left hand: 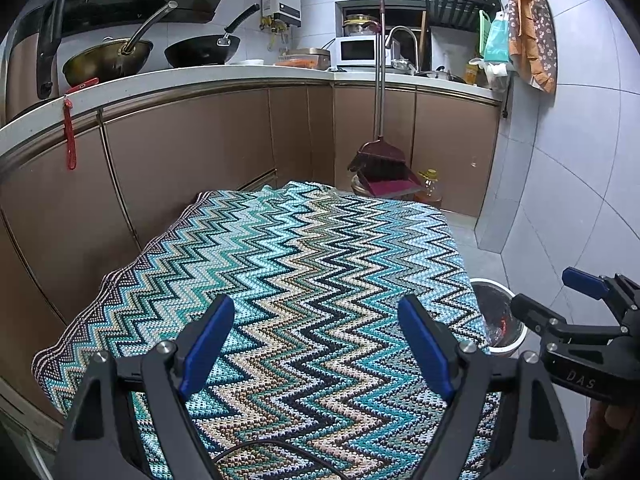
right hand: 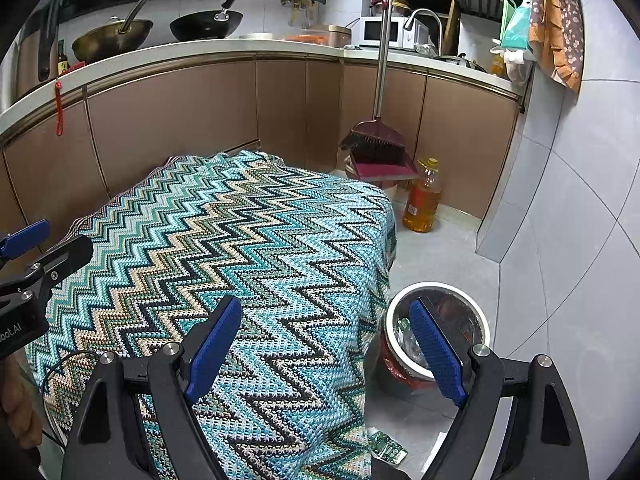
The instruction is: Collect trash
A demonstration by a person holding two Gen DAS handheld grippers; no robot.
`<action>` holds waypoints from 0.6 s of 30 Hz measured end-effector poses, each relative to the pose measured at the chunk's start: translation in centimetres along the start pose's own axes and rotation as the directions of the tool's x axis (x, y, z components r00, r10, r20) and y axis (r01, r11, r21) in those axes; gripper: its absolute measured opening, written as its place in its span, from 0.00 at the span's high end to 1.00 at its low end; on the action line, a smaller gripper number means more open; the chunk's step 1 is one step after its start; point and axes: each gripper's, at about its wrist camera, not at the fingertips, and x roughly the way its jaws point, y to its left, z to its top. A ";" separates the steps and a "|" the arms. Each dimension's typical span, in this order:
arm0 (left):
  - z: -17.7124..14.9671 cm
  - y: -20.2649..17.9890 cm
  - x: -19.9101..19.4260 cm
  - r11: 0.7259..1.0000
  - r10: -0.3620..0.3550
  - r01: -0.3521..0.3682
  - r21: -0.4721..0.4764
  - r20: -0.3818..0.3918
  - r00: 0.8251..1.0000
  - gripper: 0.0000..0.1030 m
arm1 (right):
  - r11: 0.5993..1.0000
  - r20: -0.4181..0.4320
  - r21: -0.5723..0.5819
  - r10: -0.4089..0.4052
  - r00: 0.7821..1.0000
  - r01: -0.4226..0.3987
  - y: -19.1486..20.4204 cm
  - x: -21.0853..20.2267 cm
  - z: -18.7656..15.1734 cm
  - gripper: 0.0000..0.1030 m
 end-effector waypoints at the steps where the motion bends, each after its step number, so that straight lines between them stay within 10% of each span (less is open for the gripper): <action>1: 0.0 0.0 0.0 1.000 0.002 -0.002 0.002 0.002 1.000 0.19 | 1.000 0.001 0.001 0.001 1.000 -0.001 0.0 -0.1 0.0 0.17; 18: 0.0 -0.9 -0.3 1.000 0.005 -0.005 0.021 0.008 1.000 0.19 | 1.000 0.013 0.014 0.001 1.000 -0.001 -1.0 -0.6 0.0 0.17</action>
